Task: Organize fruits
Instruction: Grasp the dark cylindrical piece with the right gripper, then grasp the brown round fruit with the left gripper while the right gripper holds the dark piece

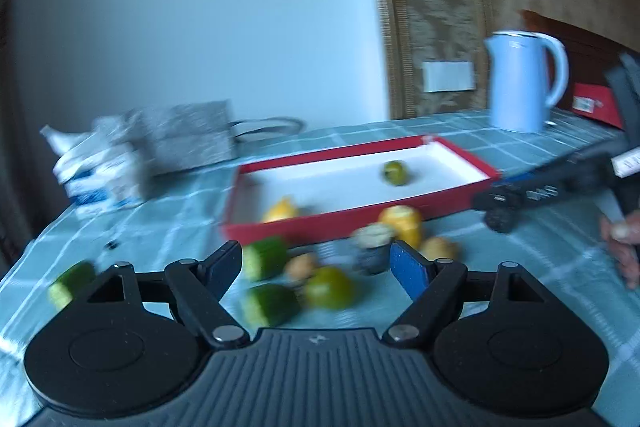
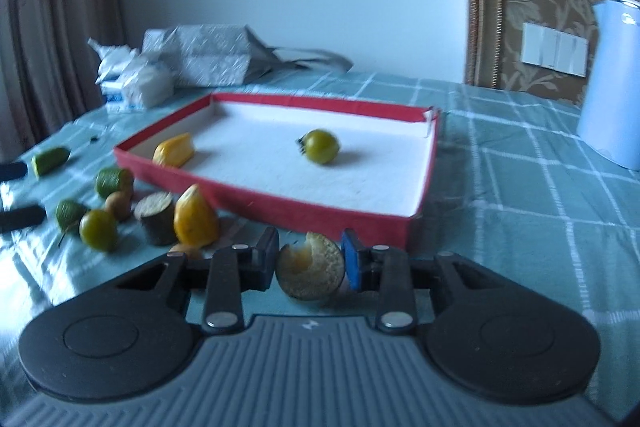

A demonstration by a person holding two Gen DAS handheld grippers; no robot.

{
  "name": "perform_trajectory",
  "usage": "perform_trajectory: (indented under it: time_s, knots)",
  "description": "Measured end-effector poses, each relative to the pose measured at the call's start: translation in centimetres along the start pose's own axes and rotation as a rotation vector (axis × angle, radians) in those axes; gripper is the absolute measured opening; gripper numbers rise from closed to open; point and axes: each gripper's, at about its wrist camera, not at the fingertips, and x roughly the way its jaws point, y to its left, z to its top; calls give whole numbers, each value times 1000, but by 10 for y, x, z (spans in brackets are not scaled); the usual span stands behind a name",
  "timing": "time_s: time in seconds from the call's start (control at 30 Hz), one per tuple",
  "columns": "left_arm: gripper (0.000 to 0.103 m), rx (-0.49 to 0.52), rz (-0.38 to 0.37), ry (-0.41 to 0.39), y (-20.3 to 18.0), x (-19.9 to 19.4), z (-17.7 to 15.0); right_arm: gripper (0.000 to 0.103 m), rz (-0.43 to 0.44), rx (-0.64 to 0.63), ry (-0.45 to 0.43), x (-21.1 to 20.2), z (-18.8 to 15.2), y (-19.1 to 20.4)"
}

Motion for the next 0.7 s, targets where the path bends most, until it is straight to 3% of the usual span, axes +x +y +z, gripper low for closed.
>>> perform_trajectory:
  time_s: [0.07,0.23,0.27,0.37,0.5,0.7]
  knots:
    - [81,33,-54,9,-22,8,4,32,-10,19,-14,-2,1,-5]
    - [81,85,-95,63,-62,34,9,32,-35,83,-49,-9,4,-23]
    - [77,79,-106,75,-66,39,9,32,-41,95,-56,-10,4,-26]
    - [50,58,-128,138,-74,52,9,32,-49,122,-77,-14,6,-34]
    - [49,12,-141,197,-74,66,5,32,-43,143,-98,-18,7,-39]
    - [49,-49,-106,205,-68,76,8,32,-26,147,-115,-23,7,-38]
